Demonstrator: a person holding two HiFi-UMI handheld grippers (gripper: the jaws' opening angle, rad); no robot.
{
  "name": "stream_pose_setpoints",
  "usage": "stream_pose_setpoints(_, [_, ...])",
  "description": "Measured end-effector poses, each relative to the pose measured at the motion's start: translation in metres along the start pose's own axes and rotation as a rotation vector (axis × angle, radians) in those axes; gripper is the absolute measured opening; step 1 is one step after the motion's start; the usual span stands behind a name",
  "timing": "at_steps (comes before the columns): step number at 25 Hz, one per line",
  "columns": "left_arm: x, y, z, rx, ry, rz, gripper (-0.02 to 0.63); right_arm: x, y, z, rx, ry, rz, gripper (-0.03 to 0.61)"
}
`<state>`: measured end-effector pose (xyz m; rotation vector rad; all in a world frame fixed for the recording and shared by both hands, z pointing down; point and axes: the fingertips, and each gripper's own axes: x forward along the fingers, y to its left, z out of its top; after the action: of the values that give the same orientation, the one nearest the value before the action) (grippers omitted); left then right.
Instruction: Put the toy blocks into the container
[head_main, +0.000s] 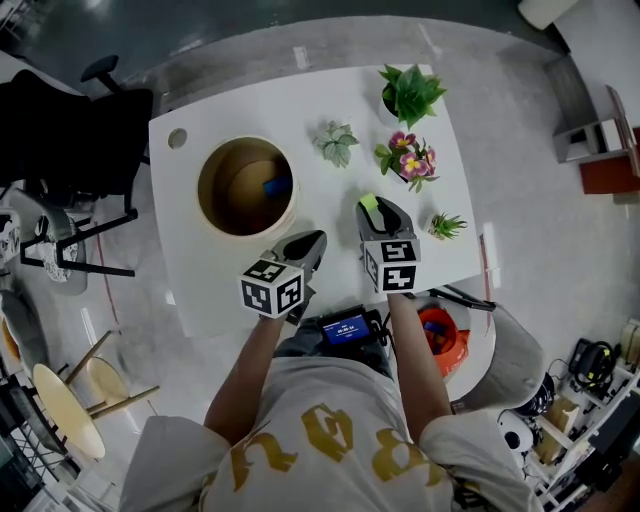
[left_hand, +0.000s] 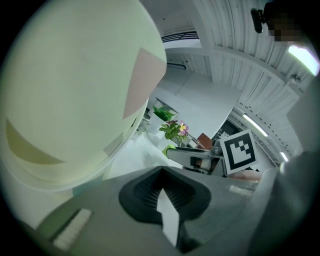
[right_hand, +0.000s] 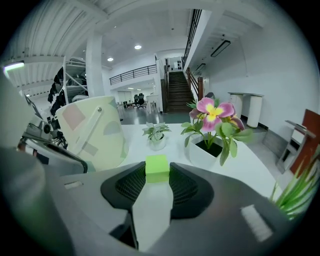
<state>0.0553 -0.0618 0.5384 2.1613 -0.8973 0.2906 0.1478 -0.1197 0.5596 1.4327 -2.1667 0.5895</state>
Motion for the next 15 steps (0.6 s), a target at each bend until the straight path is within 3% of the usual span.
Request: stream_pose_setpoints(15, [-0.023,-0.013,0.026,0.054,-0.059,0.002,0.001,-0.025,0.008,0.013,0.052,-0.046,-0.03,0.17])
